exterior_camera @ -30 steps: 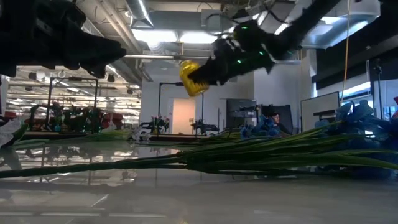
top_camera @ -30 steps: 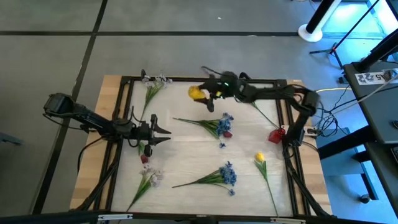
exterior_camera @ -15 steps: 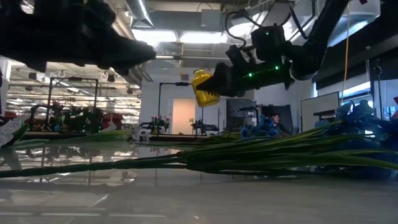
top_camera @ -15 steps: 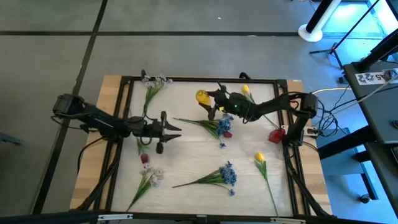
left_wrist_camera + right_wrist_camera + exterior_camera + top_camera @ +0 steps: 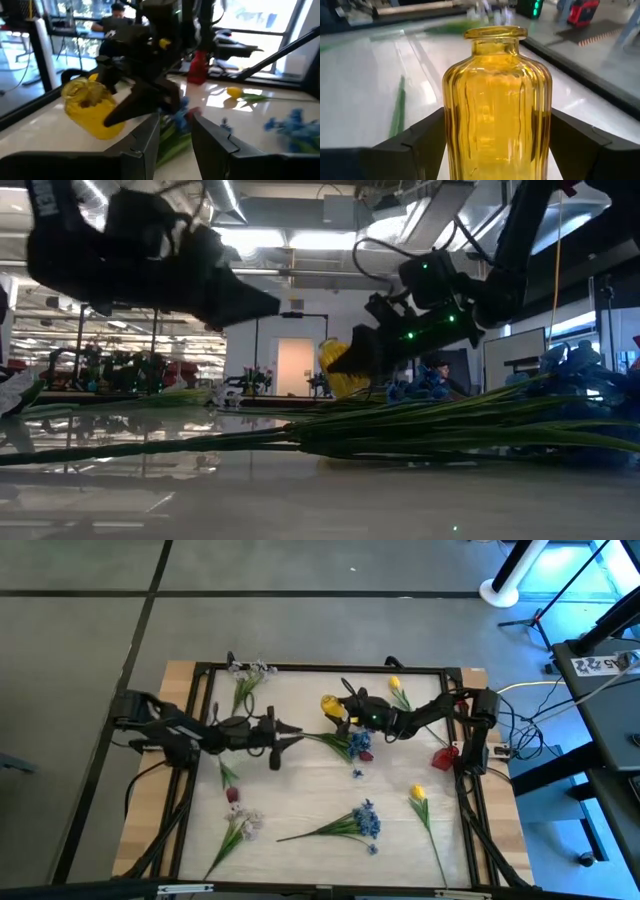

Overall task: Sort flowers into vase by color
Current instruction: Adjust the yellow vase

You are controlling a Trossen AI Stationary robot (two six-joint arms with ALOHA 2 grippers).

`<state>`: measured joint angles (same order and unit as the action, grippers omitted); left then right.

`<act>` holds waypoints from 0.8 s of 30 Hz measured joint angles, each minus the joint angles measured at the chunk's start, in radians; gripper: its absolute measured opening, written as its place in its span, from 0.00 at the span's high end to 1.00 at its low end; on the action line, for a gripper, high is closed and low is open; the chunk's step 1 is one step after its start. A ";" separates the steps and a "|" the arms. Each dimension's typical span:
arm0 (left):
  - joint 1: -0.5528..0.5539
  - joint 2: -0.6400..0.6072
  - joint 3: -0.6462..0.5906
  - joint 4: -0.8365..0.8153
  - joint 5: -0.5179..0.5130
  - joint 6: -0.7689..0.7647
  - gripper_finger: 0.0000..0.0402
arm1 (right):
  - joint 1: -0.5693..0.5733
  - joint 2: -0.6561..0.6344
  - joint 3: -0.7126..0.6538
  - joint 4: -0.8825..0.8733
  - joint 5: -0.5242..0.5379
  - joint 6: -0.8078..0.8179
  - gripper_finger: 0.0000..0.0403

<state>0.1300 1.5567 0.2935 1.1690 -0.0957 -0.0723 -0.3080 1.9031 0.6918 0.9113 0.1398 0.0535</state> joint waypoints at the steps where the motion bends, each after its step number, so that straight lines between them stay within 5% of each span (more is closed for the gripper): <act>1: 0.012 0.027 0.019 0.000 0.002 0.000 0.73 | 0.000 0.004 0.000 -0.010 0.000 0.002 0.26; 13: 0.138 0.274 0.201 -0.006 0.017 -0.030 0.73 | 0.000 0.011 0.000 -0.061 0.002 0.002 0.25; 24: 0.251 0.396 0.314 -0.069 0.197 -0.084 0.73 | 0.000 0.011 0.000 -0.070 0.008 -0.031 0.25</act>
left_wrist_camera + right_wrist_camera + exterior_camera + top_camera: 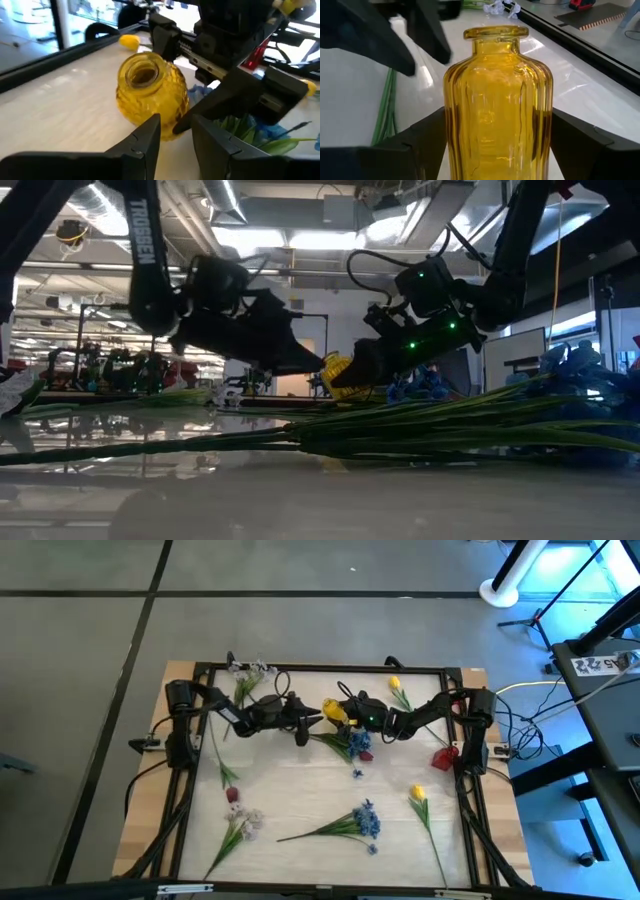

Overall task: Sort flowers into vase by color
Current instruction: Adjust the yellow vase

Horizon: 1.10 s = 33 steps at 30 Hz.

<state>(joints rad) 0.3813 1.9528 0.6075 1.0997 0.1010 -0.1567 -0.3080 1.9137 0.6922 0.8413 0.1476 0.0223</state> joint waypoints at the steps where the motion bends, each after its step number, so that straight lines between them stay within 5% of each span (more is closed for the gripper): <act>1: 0.000 0.008 0.017 -0.024 -0.007 0.005 0.73 | 0.000 0.000 0.000 -0.001 0.006 -0.007 0.25; 12: 0.043 0.011 0.017 -0.130 -0.022 0.061 0.70 | 0.001 0.000 0.001 -0.002 -0.042 -0.044 0.25; 24: 0.156 -0.121 0.016 -0.244 0.357 0.219 0.51 | 0.001 0.000 0.001 0.000 -0.147 -0.137 0.25; 33: 0.120 -0.112 0.067 -0.258 0.376 0.241 0.52 | 0.002 0.000 0.000 0.028 -0.197 -0.157 0.25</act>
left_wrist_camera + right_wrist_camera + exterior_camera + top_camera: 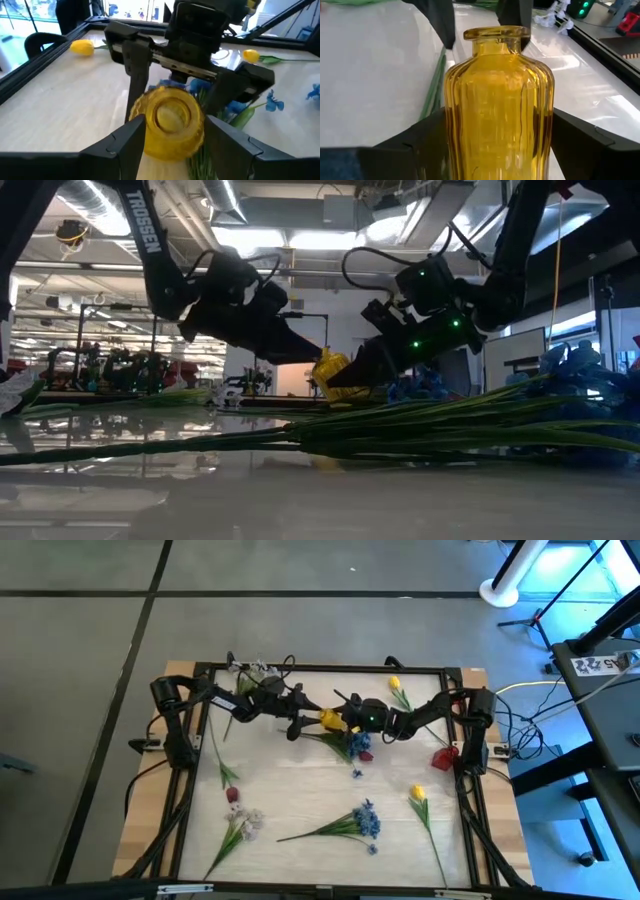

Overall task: Sort flowers into vase by color
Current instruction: Adjust the yellow vase

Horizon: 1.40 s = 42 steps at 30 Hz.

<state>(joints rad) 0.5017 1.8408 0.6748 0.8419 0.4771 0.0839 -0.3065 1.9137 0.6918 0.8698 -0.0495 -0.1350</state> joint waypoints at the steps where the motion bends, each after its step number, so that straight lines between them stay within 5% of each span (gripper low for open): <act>1: -0.003 0.000 0.002 0.004 -0.008 -0.001 0.52 | 0.000 0.000 0.000 0.004 -0.001 0.000 0.25; 16: 0.057 -0.101 -0.013 -0.180 -0.055 0.000 0.51 | -0.002 0.000 0.001 0.015 0.004 0.008 0.25; 42: -0.045 -0.024 -0.014 0.010 -0.100 -0.022 0.67 | -0.001 0.000 0.002 0.014 -0.014 0.058 0.25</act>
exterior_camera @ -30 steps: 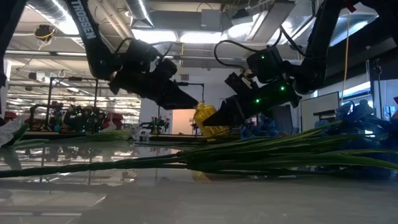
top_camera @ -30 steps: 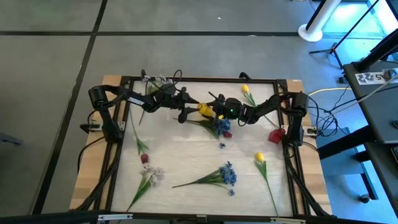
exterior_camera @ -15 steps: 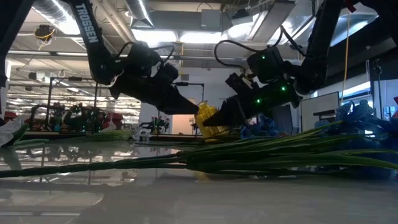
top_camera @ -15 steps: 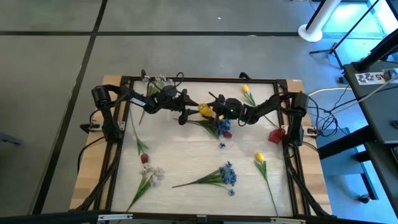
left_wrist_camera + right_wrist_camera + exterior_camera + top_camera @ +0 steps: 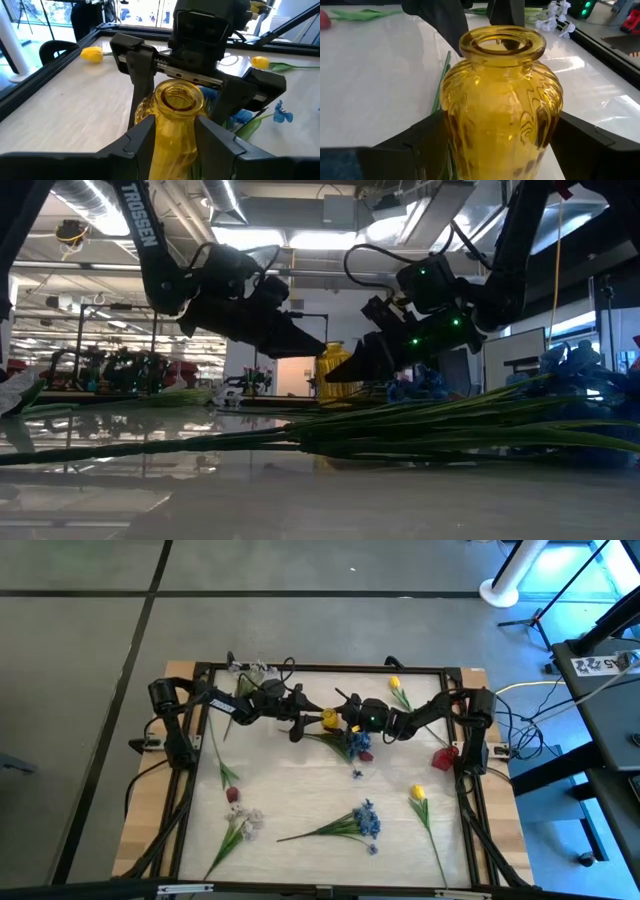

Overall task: Sort flowers into vase by color
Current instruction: Adjust the yellow vase, then put the top yellow flower into the yellow vase

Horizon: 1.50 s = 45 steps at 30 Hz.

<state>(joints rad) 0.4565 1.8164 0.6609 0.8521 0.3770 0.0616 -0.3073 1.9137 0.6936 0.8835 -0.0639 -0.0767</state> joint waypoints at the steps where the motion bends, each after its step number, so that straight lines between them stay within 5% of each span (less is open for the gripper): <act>1: -0.004 0.000 0.000 -0.004 -0.004 0.000 0.67 | 0.000 0.000 0.000 -0.009 0.000 0.001 0.24; 10: -0.011 0.000 0.000 -0.008 -0.078 -0.003 0.67 | -0.001 -0.006 0.072 -0.175 0.026 0.020 0.02; 21: 0.047 -0.019 0.000 -0.039 -0.081 -0.006 0.67 | -0.002 -0.011 0.133 -0.300 0.055 0.020 0.06; 27: 0.052 -0.140 0.000 -0.197 -0.081 0.027 0.67 | -0.031 -0.014 0.140 -0.333 0.070 0.049 0.07; 37: -0.058 -0.268 -0.012 -0.329 -0.080 0.052 0.67 | -0.128 -0.014 0.349 -0.662 0.073 0.049 0.07; 45: -0.178 -0.298 -0.085 -0.257 -0.166 0.053 0.67 | -0.227 -0.014 0.419 -0.705 0.055 0.043 0.07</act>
<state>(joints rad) 0.2786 1.5181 0.5756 0.5949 0.2114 0.1146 -0.5344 1.8992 1.1125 0.1788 -0.0090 -0.0334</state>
